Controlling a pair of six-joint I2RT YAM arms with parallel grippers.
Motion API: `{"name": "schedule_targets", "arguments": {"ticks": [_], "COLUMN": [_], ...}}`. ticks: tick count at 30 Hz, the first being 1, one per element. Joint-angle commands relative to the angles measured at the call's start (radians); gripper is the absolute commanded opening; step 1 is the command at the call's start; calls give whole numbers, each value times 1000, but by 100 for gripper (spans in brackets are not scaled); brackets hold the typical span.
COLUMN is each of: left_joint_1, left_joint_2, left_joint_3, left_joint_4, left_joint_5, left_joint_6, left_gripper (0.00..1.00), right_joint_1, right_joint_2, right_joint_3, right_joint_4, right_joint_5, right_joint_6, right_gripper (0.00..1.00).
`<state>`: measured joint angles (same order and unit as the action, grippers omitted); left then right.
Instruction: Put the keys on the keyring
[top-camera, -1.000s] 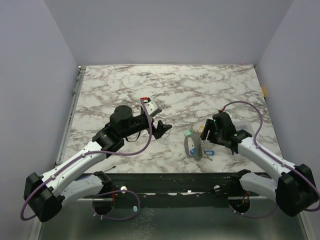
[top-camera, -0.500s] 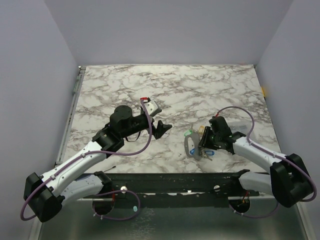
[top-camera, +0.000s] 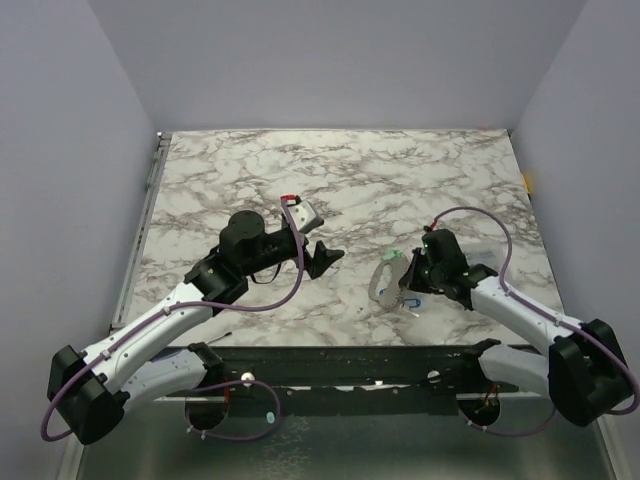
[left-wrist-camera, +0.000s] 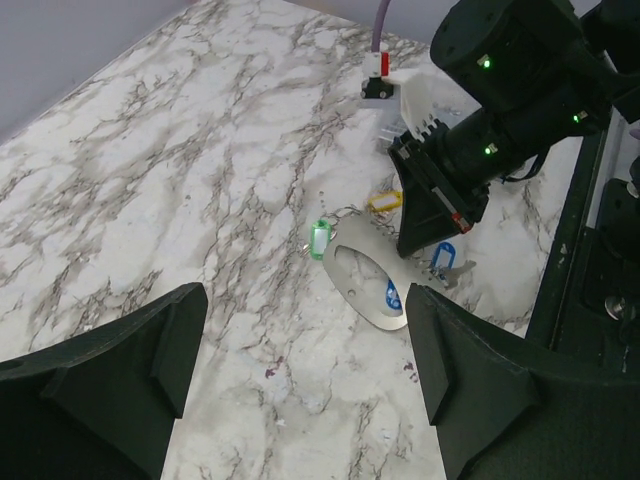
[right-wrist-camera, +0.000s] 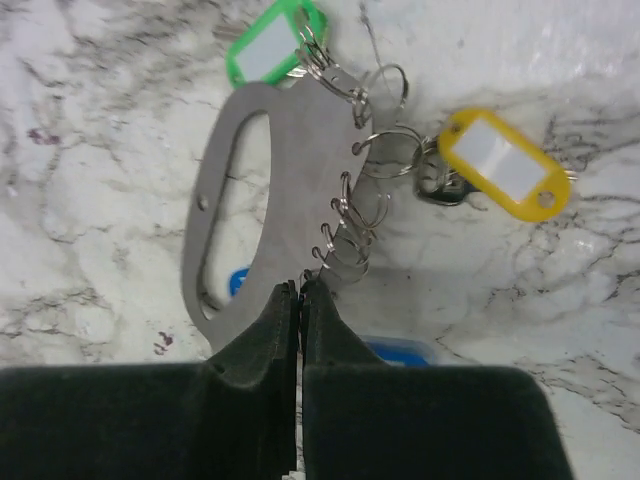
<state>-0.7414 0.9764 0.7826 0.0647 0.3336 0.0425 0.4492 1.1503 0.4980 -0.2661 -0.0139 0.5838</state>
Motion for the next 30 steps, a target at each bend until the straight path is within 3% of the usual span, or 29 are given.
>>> {"name": "schedule_targets", "arguments": {"ticks": [1,8,14,18,24,30], "left_joint_1": [2,3,11,19,21,20], "left_joint_2": [-26,-135,-232,-266,-197,-54], "left_joint_3": [-14,-41,-57,-52,8,49], "left_joint_4": [11,24,11,11,15,61], "left_joint_5": [83,228,326,386,493,573], "left_joint_6": [-1,66,131,137,109,51], "left_gripper": [86,87,91,94,98,99], "right_joint_1": [8,216,303,334,371,404], "right_joint_2": [-92,-100,-137,-207,-214,-234], "right_joint_3": [116,383,537,568,564,550], "right_joint_4": [-34,-122,-268,-316,-399,-379], "right_joint_5": [-24,-23,-204,-332,-461,-531], "right_joint_6": [-90,-367,-644,-746,-839,-866], "right_gripper": [1,1,1,1,1,1]}}
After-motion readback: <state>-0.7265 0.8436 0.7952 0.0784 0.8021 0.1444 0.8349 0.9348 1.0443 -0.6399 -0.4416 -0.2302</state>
